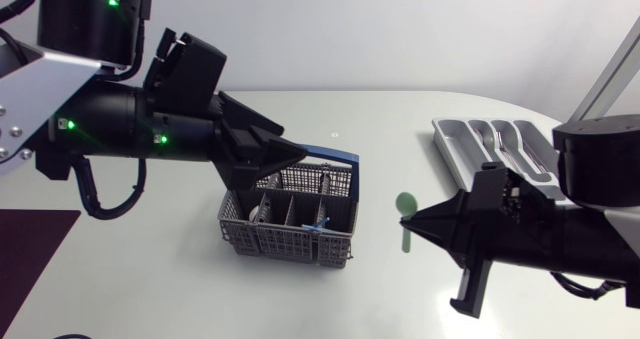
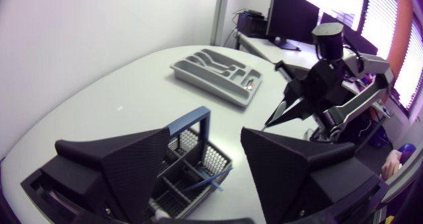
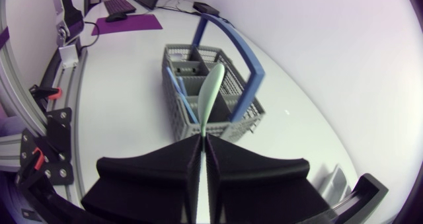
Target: Unload the cutlery basket into the drawer organizer.
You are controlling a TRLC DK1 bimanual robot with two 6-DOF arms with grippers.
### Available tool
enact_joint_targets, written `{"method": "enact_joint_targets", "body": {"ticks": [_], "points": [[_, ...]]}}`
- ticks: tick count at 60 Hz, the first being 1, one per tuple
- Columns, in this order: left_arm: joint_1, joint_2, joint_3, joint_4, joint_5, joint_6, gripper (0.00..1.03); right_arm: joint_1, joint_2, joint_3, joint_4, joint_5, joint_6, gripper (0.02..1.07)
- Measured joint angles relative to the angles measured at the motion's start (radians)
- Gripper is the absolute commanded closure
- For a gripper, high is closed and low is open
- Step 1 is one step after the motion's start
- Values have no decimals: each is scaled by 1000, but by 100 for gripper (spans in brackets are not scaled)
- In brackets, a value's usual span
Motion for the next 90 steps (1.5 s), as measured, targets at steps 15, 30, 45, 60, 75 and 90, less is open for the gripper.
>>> {"method": "enact_joint_targets", "body": {"ticks": [15,30,45,60,75,90], "points": [[54,0,-4,-85,-137,95,23,-417,0,-72,43,-56,-234,101],[54,0,-43,-111,-219,147,23,-810,209,-70,174,-191,-481,101],[54,-9,-76,-144,-250,158,23,-1021,462,43,259,-193,-678,101],[54,-21,-79,-166,-276,169,23,-1146,661,145,346,-175,-804,101],[51,-34,-80,-207,-299,170,23,-1191,811,198,409,-119,-887,101],[43,-79,-80,-276,-327,174,23,-1188,864,187,476,-39,-958,92]]}}
